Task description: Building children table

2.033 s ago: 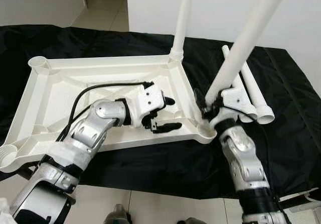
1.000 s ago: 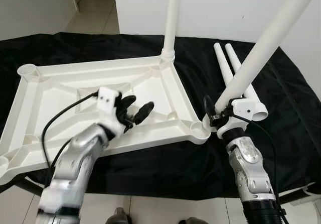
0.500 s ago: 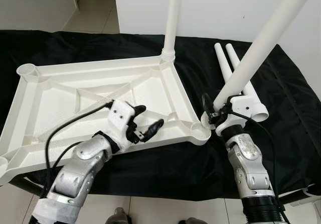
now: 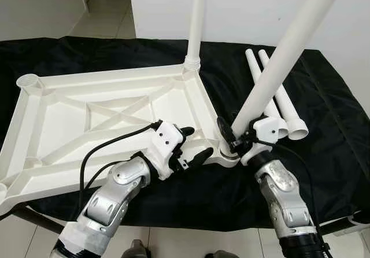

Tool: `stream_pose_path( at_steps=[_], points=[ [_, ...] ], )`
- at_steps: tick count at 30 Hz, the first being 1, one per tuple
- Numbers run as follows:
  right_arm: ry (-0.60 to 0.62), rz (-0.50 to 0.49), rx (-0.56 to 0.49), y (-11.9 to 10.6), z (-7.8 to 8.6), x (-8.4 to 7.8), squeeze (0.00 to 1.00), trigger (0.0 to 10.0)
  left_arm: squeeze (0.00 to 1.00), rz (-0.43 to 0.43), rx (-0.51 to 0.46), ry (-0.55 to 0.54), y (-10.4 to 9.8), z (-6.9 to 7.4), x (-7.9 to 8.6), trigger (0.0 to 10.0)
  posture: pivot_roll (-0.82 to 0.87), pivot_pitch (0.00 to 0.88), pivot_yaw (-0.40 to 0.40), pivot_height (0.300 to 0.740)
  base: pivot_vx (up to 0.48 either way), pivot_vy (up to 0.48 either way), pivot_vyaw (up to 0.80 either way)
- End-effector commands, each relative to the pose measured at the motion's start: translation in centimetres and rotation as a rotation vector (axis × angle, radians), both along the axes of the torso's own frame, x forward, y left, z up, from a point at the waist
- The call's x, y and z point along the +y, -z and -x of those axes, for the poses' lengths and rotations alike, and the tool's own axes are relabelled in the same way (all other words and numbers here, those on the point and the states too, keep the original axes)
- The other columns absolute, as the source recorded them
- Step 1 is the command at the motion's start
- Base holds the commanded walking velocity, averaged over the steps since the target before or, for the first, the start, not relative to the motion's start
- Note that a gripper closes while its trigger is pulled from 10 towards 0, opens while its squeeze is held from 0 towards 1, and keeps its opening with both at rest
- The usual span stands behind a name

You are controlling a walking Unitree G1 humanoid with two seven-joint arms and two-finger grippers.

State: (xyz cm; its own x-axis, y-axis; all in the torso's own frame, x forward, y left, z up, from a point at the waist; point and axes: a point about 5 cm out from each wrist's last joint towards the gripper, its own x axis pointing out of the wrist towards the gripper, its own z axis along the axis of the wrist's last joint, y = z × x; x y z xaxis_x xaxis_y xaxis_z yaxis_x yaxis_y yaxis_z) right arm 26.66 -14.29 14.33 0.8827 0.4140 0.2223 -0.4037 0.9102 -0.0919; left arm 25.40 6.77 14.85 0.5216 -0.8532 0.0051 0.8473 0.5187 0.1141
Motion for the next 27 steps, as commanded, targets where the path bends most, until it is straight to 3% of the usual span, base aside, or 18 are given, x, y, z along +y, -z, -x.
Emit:
stream_pose_path(
  at_steps=[1,6,14,18,22,27],
  points=[
    [-0.026,0.044,0.094,2.2,0.7,-0.1,0.00,10.0,0.00,-0.014,-0.008,0.145,-0.3,0.9,-0.4,10.0,0.04,0.050,-0.028,0.740,0.000,0.000,0.00],
    [-0.045,0.084,0.139,3.5,1.3,-0.8,0.00,10.0,0.00,-0.028,-0.023,0.163,-0.4,0.9,0.0,10.0,0.05,0.054,-0.029,0.740,0.000,0.000,0.00],
    [-0.137,0.196,0.154,4.6,1.6,-0.2,0.00,10.0,0.00,-0.041,-0.027,0.165,-0.4,0.6,0.2,10.0,0.04,0.056,-0.024,0.740,0.000,0.000,0.00],
    [-0.141,0.178,0.169,4.9,1.5,-0.1,0.00,10.0,0.00,-0.040,-0.033,0.163,-0.6,0.5,0.1,10.0,0.04,0.056,-0.024,0.740,0.000,0.000,0.00],
    [-0.100,0.062,0.232,5.3,0.8,-0.2,0.00,10.0,0.00,-0.040,-0.037,0.160,-0.8,0.4,0.1,10.0,0.05,0.055,-0.024,0.740,0.000,0.000,0.00],
    [-0.070,0.004,0.273,5.5,0.3,-0.3,0.00,10.0,0.00,-0.041,-0.043,0.156,-0.9,0.3,0.2,10.0,0.05,0.053,-0.024,0.740,0.000,0.000,0.00]
  ],
)
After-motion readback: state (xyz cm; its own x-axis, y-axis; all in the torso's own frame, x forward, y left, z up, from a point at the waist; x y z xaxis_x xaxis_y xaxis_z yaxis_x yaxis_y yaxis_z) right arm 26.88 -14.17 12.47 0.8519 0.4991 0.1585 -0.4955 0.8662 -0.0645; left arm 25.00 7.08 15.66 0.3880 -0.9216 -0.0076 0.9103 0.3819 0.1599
